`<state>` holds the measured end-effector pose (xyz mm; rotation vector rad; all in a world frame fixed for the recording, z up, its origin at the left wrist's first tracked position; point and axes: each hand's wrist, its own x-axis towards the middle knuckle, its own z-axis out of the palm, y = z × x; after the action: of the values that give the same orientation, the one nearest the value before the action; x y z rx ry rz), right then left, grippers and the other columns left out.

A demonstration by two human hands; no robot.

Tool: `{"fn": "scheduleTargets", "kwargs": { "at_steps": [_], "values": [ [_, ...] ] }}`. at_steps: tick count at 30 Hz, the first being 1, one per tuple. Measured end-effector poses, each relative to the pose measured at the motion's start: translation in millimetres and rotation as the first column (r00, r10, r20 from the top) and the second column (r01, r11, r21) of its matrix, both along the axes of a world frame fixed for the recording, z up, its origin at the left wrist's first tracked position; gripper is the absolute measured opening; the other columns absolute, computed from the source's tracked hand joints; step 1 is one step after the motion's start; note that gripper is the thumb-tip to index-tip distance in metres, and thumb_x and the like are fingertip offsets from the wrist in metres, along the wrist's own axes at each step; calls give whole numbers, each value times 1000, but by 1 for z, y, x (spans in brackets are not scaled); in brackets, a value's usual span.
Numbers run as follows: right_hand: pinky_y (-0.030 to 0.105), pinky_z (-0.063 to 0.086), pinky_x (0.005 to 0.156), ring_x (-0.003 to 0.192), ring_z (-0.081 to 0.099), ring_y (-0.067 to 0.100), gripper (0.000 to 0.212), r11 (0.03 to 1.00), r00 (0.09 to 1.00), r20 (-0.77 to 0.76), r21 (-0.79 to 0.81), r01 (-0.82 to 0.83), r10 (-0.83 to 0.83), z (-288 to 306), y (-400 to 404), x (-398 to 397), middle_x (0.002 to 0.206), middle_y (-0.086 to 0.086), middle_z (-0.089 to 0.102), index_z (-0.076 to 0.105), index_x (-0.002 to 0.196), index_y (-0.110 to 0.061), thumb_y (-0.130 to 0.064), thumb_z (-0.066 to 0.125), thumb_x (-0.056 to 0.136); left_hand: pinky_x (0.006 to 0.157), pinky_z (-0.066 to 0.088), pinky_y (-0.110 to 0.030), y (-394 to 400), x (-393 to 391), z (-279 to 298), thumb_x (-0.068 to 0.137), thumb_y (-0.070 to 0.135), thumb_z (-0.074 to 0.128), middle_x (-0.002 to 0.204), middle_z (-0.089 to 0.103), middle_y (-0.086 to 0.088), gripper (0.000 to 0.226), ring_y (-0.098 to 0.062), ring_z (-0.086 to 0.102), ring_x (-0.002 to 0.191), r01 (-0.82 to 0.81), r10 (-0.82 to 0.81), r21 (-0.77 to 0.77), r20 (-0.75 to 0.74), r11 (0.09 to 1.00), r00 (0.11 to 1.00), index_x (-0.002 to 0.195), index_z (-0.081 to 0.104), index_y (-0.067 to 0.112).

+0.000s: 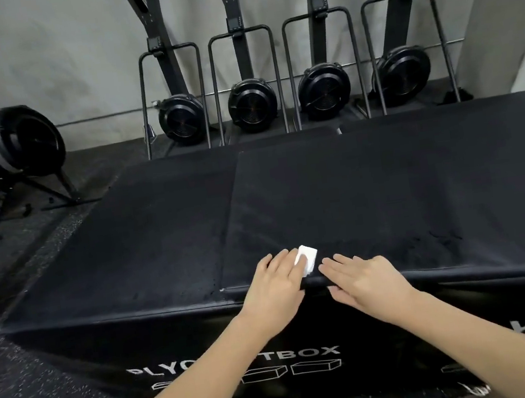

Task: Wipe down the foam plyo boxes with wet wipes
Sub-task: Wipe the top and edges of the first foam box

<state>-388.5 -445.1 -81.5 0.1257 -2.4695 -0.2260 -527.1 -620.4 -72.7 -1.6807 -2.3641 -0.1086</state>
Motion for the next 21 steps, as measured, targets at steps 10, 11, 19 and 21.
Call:
{"fn": "scheduleTargets", "kwargs": {
  "at_steps": [10, 11, 19, 21],
  "values": [
    [32, 51, 41, 84, 73, 17, 29, 987, 980, -116, -5, -164, 162, 39, -5, 55, 99, -1, 74, 74, 103, -5, -26, 55, 94, 88, 57, -36, -17, 54, 29, 60, 19, 91, 112, 70, -1, 63, -20, 68, 103, 147, -105, 288, -159, 946, 982, 118, 68, 11],
    [31, 54, 45, 89, 73, 17, 29, 985, 979, -110, 4, -175, 174, 37, -7, 68, 102, 0, 74, 74, 105, -4, -26, 58, 94, 87, 57, -35, -22, 67, 27, 61, 20, 89, 111, 70, 0, 60, -20, 68, 102, 157, -115, 288, -159, 945, 981, 117, 69, 12],
    [30, 61, 65, 99, 73, 16, 29, 985, 985, -30, 33, -170, 171, -4, -23, 136, 106, -1, 75, 79, 100, -9, -30, 61, 94, 98, 55, -29, -46, 139, -27, 62, 52, 88, 121, 71, 6, 68, -13, 67, 115, 79, -93, 189, 66, 979, 993, 120, 72, 20],
    [30, 61, 65, 100, 73, 17, 34, 989, 989, 37, 14, -146, 145, -14, -28, 137, 108, -2, 75, 79, 101, -12, -36, 56, 97, 108, 46, -27, -58, 144, -24, 82, 72, 63, 132, 65, 10, 69, -8, 58, 127, -15, -36, 228, 218, 973, 975, 130, 64, 22]
  ]
}}
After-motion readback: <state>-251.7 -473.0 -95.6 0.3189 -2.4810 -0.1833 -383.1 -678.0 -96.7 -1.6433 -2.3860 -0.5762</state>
